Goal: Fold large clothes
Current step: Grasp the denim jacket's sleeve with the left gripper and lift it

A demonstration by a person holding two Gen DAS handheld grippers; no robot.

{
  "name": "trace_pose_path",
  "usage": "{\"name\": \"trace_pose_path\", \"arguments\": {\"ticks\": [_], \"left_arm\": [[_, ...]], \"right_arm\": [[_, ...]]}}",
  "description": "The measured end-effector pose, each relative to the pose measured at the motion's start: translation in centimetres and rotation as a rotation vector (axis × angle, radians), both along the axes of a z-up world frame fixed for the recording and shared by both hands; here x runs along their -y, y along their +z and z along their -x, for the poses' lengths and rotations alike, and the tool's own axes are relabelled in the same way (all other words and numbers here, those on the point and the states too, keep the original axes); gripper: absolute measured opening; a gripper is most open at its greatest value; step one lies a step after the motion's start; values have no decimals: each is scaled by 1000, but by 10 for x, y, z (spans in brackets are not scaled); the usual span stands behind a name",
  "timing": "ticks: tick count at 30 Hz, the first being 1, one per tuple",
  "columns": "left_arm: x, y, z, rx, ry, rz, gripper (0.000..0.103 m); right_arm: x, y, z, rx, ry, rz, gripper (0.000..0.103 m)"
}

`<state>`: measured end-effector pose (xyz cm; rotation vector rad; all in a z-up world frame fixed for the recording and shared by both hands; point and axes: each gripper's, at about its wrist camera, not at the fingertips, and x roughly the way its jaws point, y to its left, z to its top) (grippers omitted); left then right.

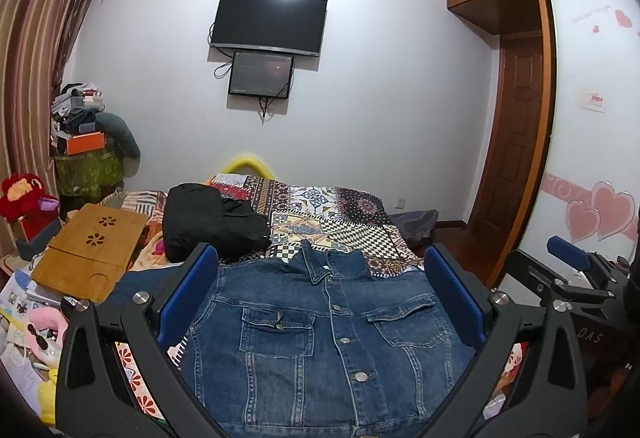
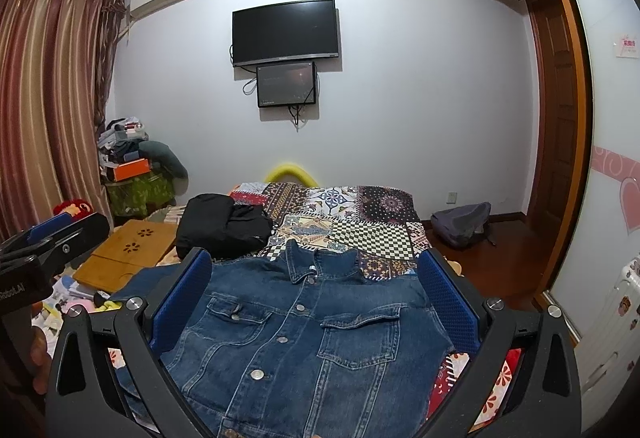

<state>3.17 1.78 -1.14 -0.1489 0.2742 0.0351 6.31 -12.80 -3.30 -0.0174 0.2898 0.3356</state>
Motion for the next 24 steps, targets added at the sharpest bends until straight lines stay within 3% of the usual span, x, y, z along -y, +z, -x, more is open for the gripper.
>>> {"name": "trace_pose_path", "arguments": {"ticks": [14, 24], "left_arm": [[-80, -8, -70, -52, 184, 24, 103], [-180, -76, -132, -238, 384, 37, 103]], "right_arm": [[-24, -10, -72, -69, 13, 50, 102], [-40, -55, -136, -217, -12, 174, 102]]}}
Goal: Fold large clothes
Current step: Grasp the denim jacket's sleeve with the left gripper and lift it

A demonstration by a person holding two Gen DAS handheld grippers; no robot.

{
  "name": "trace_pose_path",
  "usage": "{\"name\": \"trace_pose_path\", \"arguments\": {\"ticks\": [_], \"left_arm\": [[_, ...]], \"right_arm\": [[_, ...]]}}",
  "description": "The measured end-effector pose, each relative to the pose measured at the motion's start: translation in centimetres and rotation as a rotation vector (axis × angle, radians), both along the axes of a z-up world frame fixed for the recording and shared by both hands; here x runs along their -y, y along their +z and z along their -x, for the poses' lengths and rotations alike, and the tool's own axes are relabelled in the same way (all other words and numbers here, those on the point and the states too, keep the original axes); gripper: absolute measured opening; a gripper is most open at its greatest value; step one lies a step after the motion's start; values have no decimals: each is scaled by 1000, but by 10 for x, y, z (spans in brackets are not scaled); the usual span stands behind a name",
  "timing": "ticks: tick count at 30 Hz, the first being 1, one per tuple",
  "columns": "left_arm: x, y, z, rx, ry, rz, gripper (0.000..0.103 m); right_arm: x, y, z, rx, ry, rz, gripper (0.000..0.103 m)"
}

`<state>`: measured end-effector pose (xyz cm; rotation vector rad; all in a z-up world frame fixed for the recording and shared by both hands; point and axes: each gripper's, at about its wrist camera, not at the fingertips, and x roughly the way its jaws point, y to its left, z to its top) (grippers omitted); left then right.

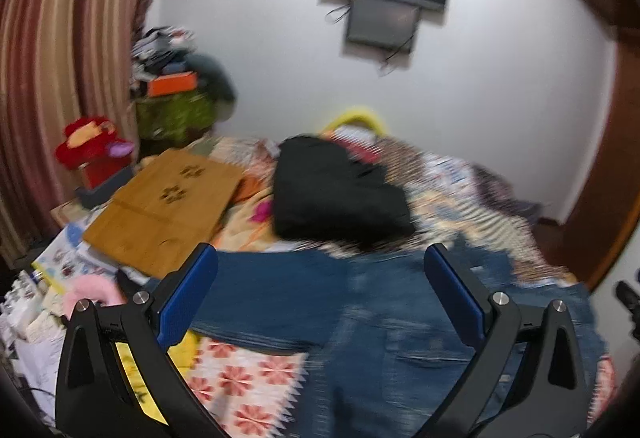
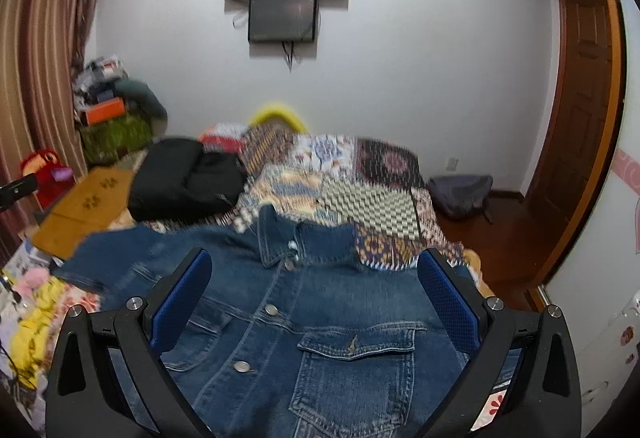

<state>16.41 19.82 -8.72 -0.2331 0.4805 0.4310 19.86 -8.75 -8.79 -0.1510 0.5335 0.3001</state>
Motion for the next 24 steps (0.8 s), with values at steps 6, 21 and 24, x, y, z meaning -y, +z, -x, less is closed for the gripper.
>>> {"name": "trace_pose_path", "arguments": {"ticks": [6, 21, 24], "left_arm": [[-60, -58, -22, -139, 100, 68, 103], [-191, -186, 5, -171, 220, 762, 103], [-204, -200, 8, -159, 228, 826, 101]], "right_arm": [[-1, -27, -30, -104, -33, 8, 102], [-5, -69, -66, -277, -75, 34, 102], [-6, -72, -69, -291, -78, 39, 102]]}}
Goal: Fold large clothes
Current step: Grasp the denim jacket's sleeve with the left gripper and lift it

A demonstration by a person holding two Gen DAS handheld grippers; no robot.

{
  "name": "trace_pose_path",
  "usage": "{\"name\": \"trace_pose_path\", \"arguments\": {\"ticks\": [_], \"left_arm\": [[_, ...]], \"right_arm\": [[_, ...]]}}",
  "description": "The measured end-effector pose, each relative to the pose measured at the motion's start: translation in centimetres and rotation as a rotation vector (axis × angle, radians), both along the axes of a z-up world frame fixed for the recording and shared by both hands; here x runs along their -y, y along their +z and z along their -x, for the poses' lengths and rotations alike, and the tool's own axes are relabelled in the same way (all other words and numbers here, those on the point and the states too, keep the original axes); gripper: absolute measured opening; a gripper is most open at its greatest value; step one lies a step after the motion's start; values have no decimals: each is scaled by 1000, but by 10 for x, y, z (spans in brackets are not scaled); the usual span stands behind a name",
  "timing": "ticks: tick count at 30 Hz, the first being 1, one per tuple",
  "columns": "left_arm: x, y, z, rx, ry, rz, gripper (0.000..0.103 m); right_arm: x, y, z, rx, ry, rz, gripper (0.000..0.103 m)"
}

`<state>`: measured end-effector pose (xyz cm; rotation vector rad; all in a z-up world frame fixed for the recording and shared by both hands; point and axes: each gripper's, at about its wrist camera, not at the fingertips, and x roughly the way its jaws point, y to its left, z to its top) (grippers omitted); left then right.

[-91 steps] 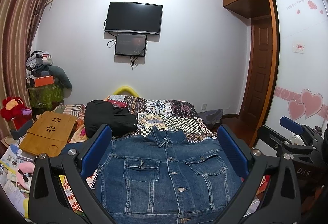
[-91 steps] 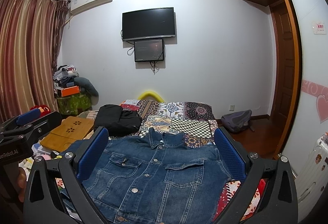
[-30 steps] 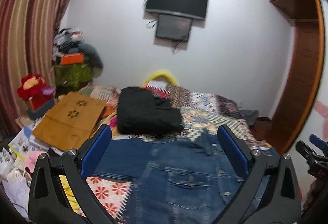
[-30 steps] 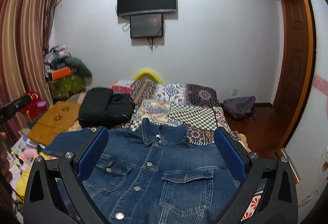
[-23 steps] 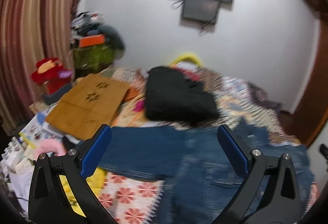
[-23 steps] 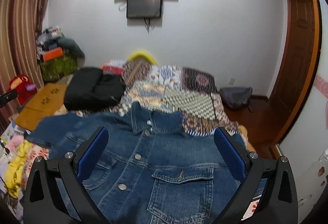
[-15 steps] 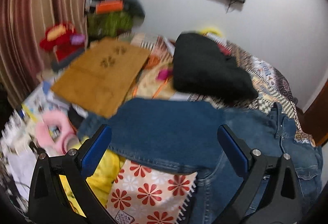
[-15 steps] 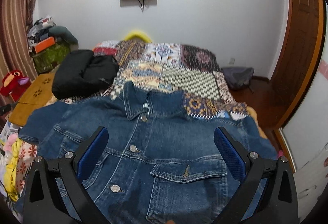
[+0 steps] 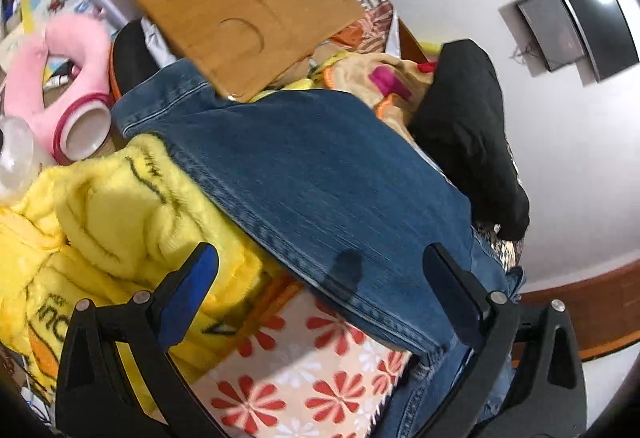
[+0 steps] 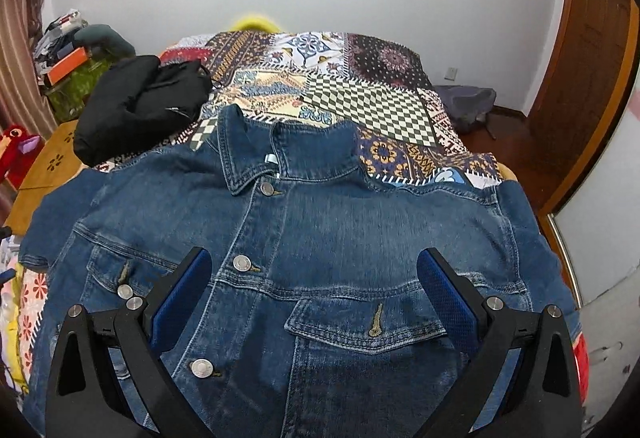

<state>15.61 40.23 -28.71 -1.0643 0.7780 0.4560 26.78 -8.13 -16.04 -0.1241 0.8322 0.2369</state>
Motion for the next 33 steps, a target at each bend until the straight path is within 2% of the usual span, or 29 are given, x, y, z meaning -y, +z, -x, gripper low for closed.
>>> {"name": "trace_pose_path", "arguments": {"ticks": [5, 8, 10, 12, 14, 19, 21, 23, 27, 33], "left_arm": [[-12, -9, -3, 80, -4, 67, 96], [-20, -19, -7, 90, 9, 117, 93], [-25, -26, -10, 91, 14, 137, 88], [-27, -29, -11, 67, 28, 137, 74], [-28, -31, -13, 46, 36, 127, 66], [-25, -23, -9, -10, 45, 64, 43], [-26, -20, -5, -25, 50, 42, 26], [-26, -14, -2, -40, 55, 17, 19], [-20, 8, 3, -19, 58, -36, 13], [7, 67, -14, -16, 2, -245, 11]], "right_arm": [[-2, -5, -5, -15, -11, 11, 102], [-2, -5, -6, -17, -19, 11, 102], [-1, -5, -6, -14, -24, 8, 102], [-1, -5, -6, -17, -27, 6, 102], [-1, -5, -7, -23, -29, 3, 102], [0, -2, -5, -28, -30, -20, 102], [1, 1, -3, -19, -30, -25, 102], [2, 4, -1, -9, -30, -28, 102], [6, 8, 2, 1, -33, -39, 102], [15, 14, 6, 5, -40, -85, 102]]}}
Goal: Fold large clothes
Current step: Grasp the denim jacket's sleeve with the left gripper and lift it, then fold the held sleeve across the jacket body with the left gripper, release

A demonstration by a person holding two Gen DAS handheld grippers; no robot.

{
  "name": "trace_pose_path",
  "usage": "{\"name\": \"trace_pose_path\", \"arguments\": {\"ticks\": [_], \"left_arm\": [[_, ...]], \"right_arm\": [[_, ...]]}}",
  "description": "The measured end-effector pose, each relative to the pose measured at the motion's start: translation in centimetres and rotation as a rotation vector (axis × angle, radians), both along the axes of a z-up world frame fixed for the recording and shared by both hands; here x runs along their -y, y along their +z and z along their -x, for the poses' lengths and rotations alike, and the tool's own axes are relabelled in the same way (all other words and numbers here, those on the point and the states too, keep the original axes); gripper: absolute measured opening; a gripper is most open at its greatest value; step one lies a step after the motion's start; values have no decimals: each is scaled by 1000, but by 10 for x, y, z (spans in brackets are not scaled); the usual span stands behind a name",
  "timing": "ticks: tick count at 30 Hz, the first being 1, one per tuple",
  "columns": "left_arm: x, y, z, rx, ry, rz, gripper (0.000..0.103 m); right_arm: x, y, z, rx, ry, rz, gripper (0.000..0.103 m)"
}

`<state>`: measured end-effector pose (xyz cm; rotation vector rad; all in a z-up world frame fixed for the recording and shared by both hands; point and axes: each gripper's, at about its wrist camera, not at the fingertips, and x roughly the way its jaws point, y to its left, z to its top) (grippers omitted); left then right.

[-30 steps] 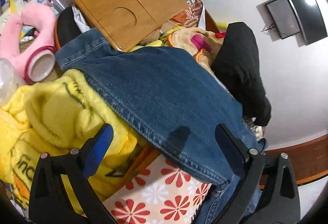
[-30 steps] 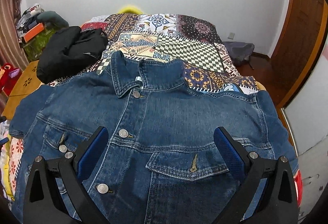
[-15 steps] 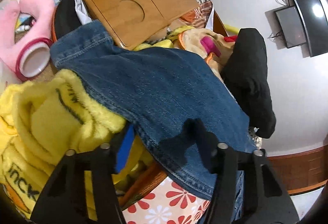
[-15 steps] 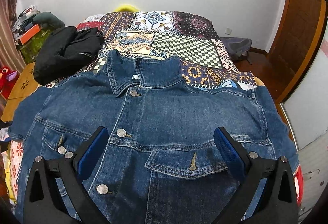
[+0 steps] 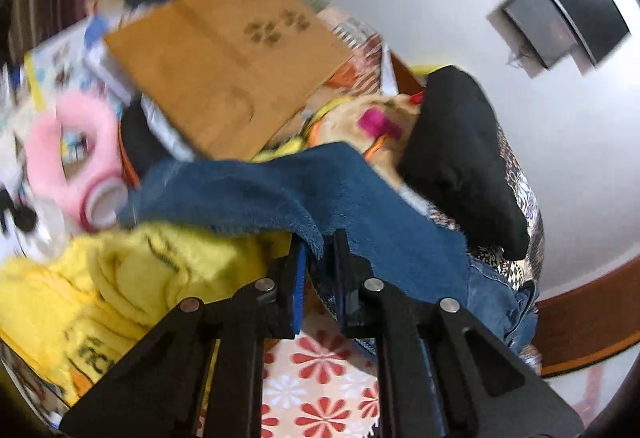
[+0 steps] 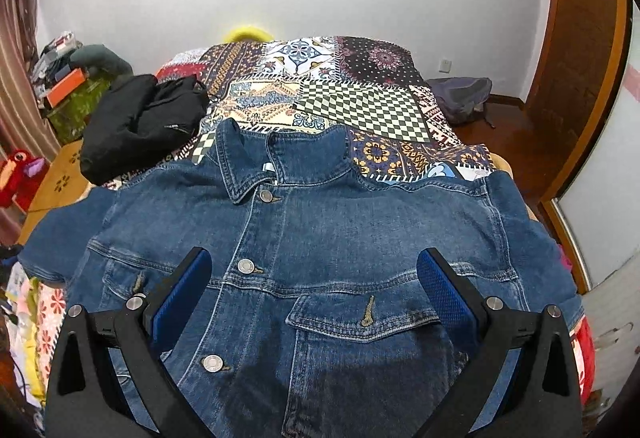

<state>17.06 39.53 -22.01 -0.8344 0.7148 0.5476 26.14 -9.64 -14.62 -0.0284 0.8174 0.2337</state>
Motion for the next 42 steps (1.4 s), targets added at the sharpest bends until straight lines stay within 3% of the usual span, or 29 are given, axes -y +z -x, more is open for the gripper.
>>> {"name": "trace_pose_path", "arguments": {"ticks": [5, 8, 14, 19, 25, 32, 37, 40, 42], "left_arm": [[35, 58, -21, 92, -87, -133, 10], [62, 89, -40, 165, -166, -172, 10], [143, 122, -85, 220, -375, -233, 10], [208, 103, -113, 188, -535, -223, 10], [276, 55, -134, 58, -699, -199, 10], [322, 11, -139, -84, -833, -191, 10], [330, 9, -125, -129, -863, -259, 12], [320, 22, -115, -103, -831, -285, 23], [315, 31, -109, -82, -801, -319, 37]], "right_arm": [[8, 6, 4, 16, -8, -29, 102], [13, 9, 5, 28, -14, -45, 102], [22, 13, 11, 42, -22, -64, 102], [26, 20, 19, 86, -20, -49, 102], [33, 20, 22, 92, -16, -56, 102], [38, 16, 22, 78, -19, -49, 102], [38, 17, 22, 85, -15, -33, 102], [33, 18, 21, 85, -1, -24, 102], [26, 21, 21, 87, 19, -20, 102]]}}
